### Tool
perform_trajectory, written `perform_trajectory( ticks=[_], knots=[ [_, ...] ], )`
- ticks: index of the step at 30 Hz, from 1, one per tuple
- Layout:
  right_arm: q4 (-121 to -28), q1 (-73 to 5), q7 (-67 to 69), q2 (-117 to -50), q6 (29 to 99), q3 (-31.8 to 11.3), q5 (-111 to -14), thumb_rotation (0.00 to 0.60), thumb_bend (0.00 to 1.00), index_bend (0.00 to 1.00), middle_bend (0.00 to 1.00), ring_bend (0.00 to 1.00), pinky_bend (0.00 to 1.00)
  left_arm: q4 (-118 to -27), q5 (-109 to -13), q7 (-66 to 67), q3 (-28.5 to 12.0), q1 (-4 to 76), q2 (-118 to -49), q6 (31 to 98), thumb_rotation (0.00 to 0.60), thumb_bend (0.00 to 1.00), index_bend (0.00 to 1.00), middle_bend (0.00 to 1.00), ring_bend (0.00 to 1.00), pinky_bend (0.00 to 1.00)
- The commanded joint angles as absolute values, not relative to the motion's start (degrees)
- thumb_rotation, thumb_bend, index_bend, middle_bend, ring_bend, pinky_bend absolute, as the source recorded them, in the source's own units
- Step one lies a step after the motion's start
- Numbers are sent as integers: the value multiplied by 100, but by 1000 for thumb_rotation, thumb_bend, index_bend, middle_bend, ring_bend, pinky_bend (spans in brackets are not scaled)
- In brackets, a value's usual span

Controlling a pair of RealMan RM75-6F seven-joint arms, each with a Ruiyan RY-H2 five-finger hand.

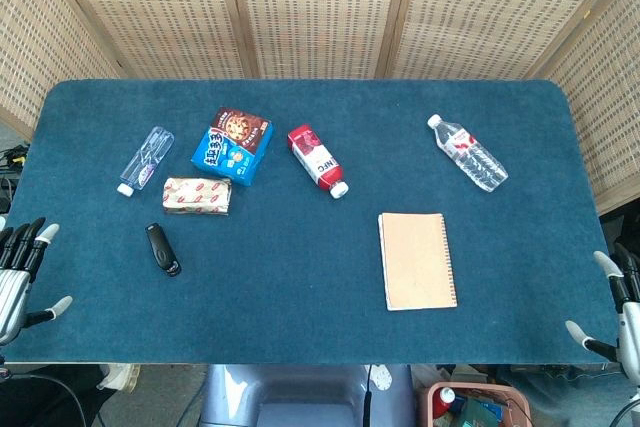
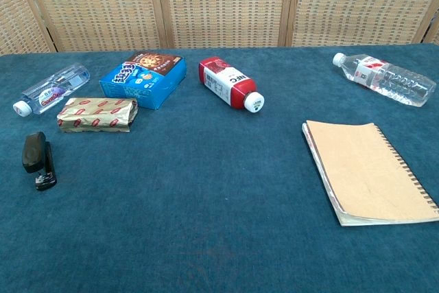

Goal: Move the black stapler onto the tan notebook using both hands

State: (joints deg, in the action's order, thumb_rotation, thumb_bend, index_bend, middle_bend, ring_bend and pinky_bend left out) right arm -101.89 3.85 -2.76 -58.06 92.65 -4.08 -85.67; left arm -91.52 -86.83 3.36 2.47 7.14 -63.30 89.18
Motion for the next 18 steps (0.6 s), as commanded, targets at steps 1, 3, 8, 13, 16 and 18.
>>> perform_trajectory(
  ticks=[1, 3, 8, 13, 16, 18],
  knots=[
    [-10168, 384, -228, -5791, 9256, -420, -8545, 600, 0, 0, 0, 0, 0, -9137, -8685, 332, 231, 711, -6342, 8875, 600, 0, 0, 0, 0, 0],
    [-10161, 378, -221, -5788, 9251, -432, -8528, 600, 0, 0, 0, 0, 0, -9131, -8686, 317, 215, 731, -6342, 8805, 600, 0, 0, 0, 0, 0],
    [-10146, 378, -297, -5809, 9265, -459, -8476, 600, 0, 0, 0, 0, 0, -9011, -8727, 420, 125, 919, -6332, 8523, 600, 0, 0, 0, 0, 0],
    [-10146, 353, -369, -5838, 9214, -491, -8378, 600, 0, 0, 0, 0, 0, -8438, -8983, 538, 81, 1487, -6381, 7741, 600, 17, 0, 0, 0, 0],
    [-10129, 331, -485, -5872, 9185, -535, -8268, 600, 0, 0, 0, 0, 0, -7864, -9498, 9, 194, 2003, -6467, 7182, 600, 122, 0, 0, 0, 0],
    [-10119, 312, -641, -5913, 9178, -592, -8141, 600, 0, 0, 0, 0, 0, -7238, -10067, -738, 356, 2407, -6609, 6968, 600, 148, 0, 0, 0, 0]
  ],
)
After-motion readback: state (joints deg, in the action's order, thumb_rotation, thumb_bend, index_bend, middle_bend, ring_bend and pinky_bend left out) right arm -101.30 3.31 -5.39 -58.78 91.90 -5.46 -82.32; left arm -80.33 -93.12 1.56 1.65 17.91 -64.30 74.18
